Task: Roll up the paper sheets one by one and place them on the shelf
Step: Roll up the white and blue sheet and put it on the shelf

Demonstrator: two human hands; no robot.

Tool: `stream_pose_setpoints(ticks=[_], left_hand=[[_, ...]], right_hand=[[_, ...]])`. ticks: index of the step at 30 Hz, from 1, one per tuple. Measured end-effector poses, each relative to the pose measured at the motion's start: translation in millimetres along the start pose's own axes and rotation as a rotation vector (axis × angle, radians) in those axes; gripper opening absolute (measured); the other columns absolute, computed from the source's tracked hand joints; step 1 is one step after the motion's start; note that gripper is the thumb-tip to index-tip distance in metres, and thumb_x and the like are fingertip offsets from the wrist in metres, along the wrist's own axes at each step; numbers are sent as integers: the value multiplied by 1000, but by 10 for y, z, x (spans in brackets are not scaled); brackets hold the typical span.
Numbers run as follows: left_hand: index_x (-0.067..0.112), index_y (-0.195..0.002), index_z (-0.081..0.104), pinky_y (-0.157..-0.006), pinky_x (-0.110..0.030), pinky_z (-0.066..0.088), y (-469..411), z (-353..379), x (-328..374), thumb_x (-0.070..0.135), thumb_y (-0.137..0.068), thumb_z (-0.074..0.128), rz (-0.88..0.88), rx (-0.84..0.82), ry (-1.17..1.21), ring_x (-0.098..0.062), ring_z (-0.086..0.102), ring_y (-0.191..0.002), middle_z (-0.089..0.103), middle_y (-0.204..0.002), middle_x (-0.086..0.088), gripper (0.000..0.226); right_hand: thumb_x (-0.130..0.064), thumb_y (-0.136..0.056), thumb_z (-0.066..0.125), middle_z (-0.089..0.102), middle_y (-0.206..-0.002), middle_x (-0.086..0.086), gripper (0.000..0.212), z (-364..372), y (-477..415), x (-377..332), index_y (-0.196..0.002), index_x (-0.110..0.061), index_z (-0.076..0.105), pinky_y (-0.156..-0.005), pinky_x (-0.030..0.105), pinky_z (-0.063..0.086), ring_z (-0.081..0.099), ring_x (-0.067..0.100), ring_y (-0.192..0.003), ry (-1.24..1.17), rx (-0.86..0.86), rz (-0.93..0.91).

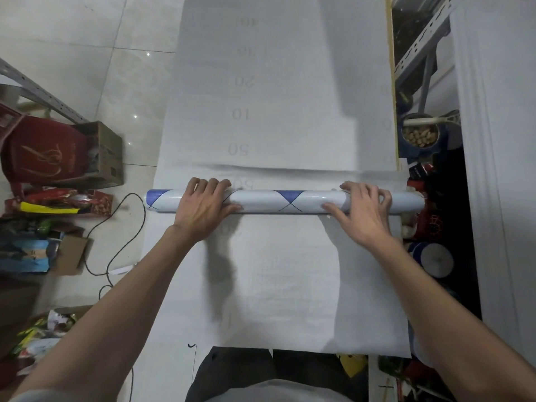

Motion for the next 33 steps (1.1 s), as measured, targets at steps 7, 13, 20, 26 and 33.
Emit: stream_pose_setpoints(ticks=[7,13,20,26,33], left_hand=[[15,-127,60,-96,-44,39,41,31,37,75,-86,47,37,-33,21,-36,52,-98,56,-114,-13,74],[10,-112,62,-83,-42,43,34,-17,22,67,-95,33,55,-61,16,-34,57,-80,63,-93,-8,66],[9,-124,57,-101,-39,40,76,89,87,51,-95,35,44,-191,215,-31,59,-112,63,-125,-8,55],[9,-119,57,-89,-43,44,19,110,145,53,-95,34,-36,-214,151,-34,57,-94,61,-105,-10,55],[8,-116,62,-82,-45,44,81,128,265,58,-95,27,-31,-229,106,-37,57,-90,61,-99,-12,65]], right_hand=[[-77,-83,52,42,-137,5,73,54,26,-36,-136,-27,49,-109,43,14,35,25,-130,9,-50,-2],[-72,-89,45,58,-128,-2,67,31,80,-10,-127,-18,56,-110,42,21,48,19,-124,3,-7,-18],[-71,-93,34,59,-130,0,67,121,110,62,-128,-20,59,-114,38,21,45,21,-130,-23,-47,-31],[-71,-93,37,60,-115,2,64,158,148,83,-125,-21,60,-110,39,26,50,25,-117,-17,-44,2],[-69,-91,45,64,-110,-1,60,184,388,153,-112,-16,62,-108,36,27,55,22,-111,-75,34,19]])
Point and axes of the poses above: each hand's wrist, its own y-axis away from the middle knuckle, its own z-axis out of the palm, x = y × z, the point moved 7 cm from there along -y, towards the middle knuckle
